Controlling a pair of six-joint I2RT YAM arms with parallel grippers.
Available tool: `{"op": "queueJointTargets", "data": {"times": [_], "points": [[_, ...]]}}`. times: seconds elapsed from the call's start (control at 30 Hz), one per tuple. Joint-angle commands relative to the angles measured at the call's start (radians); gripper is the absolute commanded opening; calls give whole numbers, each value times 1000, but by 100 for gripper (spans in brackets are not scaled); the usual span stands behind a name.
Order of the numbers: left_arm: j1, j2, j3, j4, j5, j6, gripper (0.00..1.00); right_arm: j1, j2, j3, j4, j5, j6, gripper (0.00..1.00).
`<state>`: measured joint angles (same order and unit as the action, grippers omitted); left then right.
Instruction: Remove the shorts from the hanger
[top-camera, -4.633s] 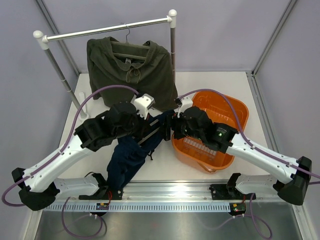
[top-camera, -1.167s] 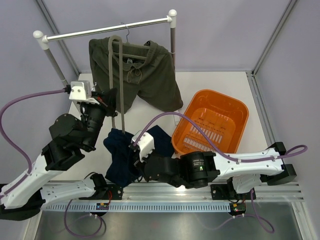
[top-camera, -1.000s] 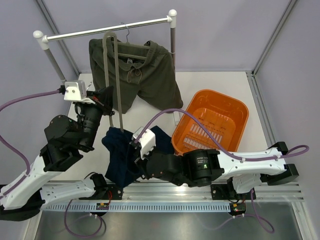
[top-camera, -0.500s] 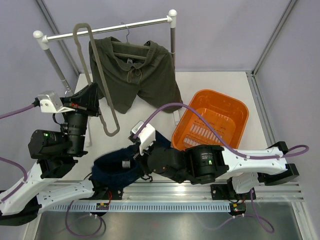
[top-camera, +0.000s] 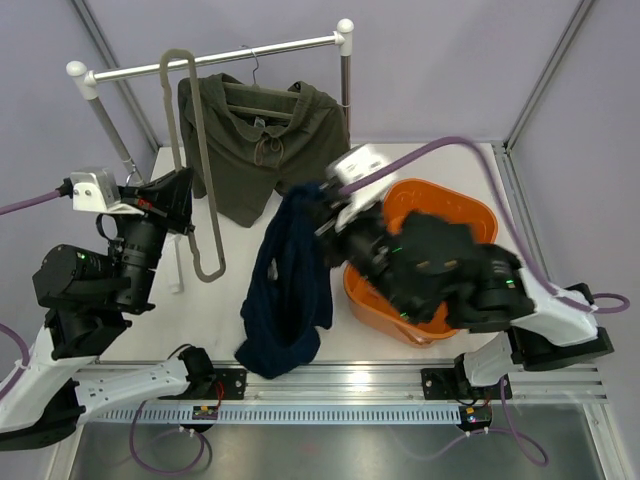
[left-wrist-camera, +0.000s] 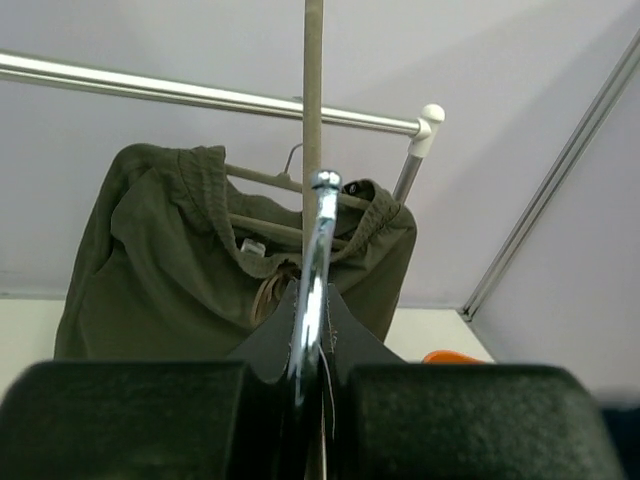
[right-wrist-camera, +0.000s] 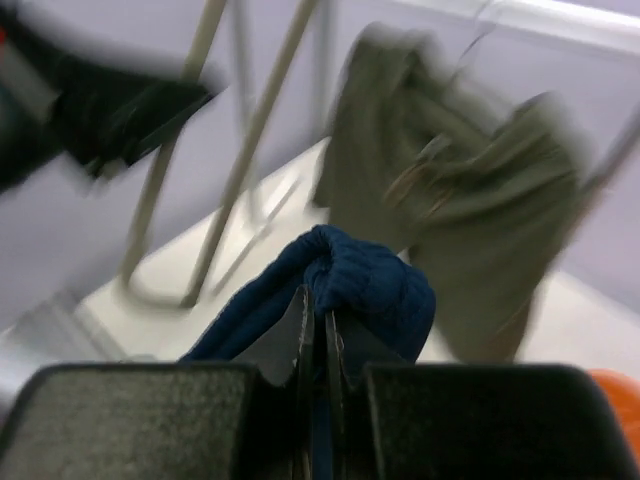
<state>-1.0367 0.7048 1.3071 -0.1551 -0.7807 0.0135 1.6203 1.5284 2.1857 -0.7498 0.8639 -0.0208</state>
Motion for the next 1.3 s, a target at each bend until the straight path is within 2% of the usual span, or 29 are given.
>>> {"op": "queueJointTargets", "data": {"times": [0.0, 0.03, 0.1, 0.17, 0.23, 0.33, 0.5, 0.6, 0.7, 0.73, 0.8, 0.9, 1.0, 1.17, 1.27], "points": [[-3, -10, 44, -217, 40, -99, 0, -14, -114, 88, 428, 288, -495, 0], [-3, -14, 40, -247, 47, -112, 0, -14, -135, 79, 636, 300, -680, 0], [-3, -36, 27, -317, 70, -150, 0, -14, -194, 72, 746, 310, -784, 0], [-3, -54, 12, -365, 77, -171, 0, -13, -265, 51, 805, 291, -814, 0], [-3, -70, -9, -415, 84, -201, 0, -14, -321, -55, 930, 287, -879, 0], [-3, -102, -34, -445, 96, -227, 0, -14, -416, -193, 1024, 277, -913, 0], [-3, -126, -71, -469, 116, -248, 0, -19, -504, -363, 1061, 280, -893, 0], [-3, -128, -72, -483, 136, -260, 0, -46, -528, -427, 1015, 284, -832, 0], [-3, -125, -71, -494, 156, -270, 0, -126, -544, -435, 800, 238, -620, 0], [-3, -122, -71, -497, 159, -273, 0, -158, -541, -432, 662, 219, -499, 0], [-3, -119, -72, -506, 170, -280, 0, -256, -533, -429, 563, 155, -368, 0], [-3, -117, -74, -515, 179, -291, 0, -362, -499, -414, 411, 74, -254, 0], [-3, -122, -78, -532, 185, -302, 0, -448, -462, -373, 342, -28, -165, 0], [-3, -133, -77, -586, 195, -325, 0, -697, -383, -258, 192, -213, -36, 0], [-3, -142, -81, -615, 204, -339, 0, -795, -363, -270, 135, -265, 65, 0]]}}
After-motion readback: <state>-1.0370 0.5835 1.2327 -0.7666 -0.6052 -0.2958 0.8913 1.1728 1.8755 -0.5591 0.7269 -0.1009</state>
